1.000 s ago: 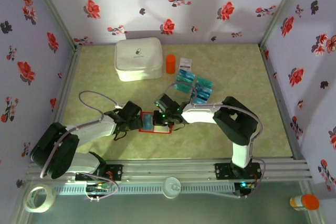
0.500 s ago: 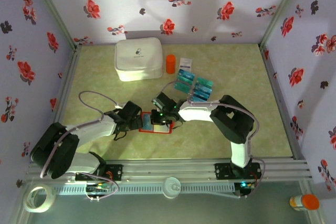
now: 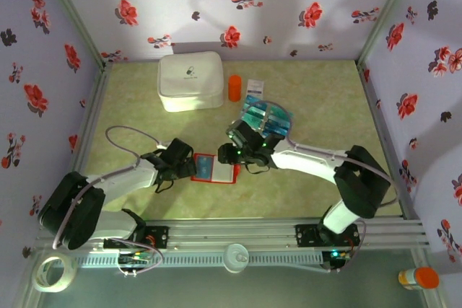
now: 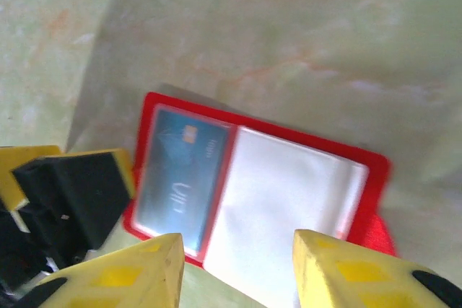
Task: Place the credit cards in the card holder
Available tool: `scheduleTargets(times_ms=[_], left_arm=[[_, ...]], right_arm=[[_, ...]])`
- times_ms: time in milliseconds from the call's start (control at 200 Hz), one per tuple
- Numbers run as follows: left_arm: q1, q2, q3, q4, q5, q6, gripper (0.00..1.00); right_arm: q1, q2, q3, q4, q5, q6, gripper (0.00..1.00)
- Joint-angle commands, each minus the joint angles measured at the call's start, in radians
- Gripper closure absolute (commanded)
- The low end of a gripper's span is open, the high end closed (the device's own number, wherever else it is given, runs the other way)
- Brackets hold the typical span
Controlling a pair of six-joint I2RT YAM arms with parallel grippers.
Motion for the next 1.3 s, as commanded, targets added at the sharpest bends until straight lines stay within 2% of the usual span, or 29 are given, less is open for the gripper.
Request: scheduleTargets(times_ms=[0, 200, 365, 455, 580, 645, 855, 970, 1045, 1180, 1295], left_arm=[[0.018, -0.045, 0.014, -0.046, -0.001, 0.011, 0.0], [0.052, -0.12, 0.053, -0.115, -0.017, 0.05, 0.0], [0.067, -0.17, 0.09, -0.163, -0.018, 0.081, 0.0], [0.067, -0.184, 0.113, -0.18, -0.012, 0.091, 0.0], [0.066, -0.193, 0.138, -0.186, 0.019, 0.093, 0.0], [0.063, -0.198, 0.148, -0.18, 0.039, 0.085, 0.0], [0.018, -0.196, 0.165, -0.124, 0.083, 0.035, 0.0], [-0.03, -0.164, 0.193, -0.102, 0.084, 0.016, 0.0], [-0.062, -0.139, 0.214, -0.092, 0.084, 0.009, 0.0], [-0.108, -0.093, 0.253, -0.073, 0.084, -0.001, 0.0], [-0.154, -0.047, 0.28, -0.047, 0.085, -0.011, 0.0]], right_arm=[[-0.005, -0.027, -0.044, -0.107, 0.116, -0.029, 0.5], [-0.006, 0.011, -0.077, -0.069, 0.108, -0.022, 0.48], [-0.01, 0.052, -0.078, -0.036, 0.102, -0.02, 0.54], [-0.02, 0.06, -0.087, -0.028, 0.108, -0.021, 0.65], [-0.045, 0.034, -0.122, -0.017, 0.113, -0.02, 0.9], [-0.06, 0.008, -0.147, -0.012, 0.111, -0.018, 0.95], [-0.082, -0.068, -0.199, -0.016, 0.107, -0.015, 0.95], [-0.085, -0.093, -0.199, -0.034, 0.094, -0.018, 0.76], [-0.086, -0.129, -0.196, -0.047, 0.1, -0.02, 0.69], [-0.102, -0.195, -0.182, -0.088, 0.125, -0.024, 0.7], [-0.132, -0.212, -0.165, -0.094, 0.1, -0.034, 0.78]])
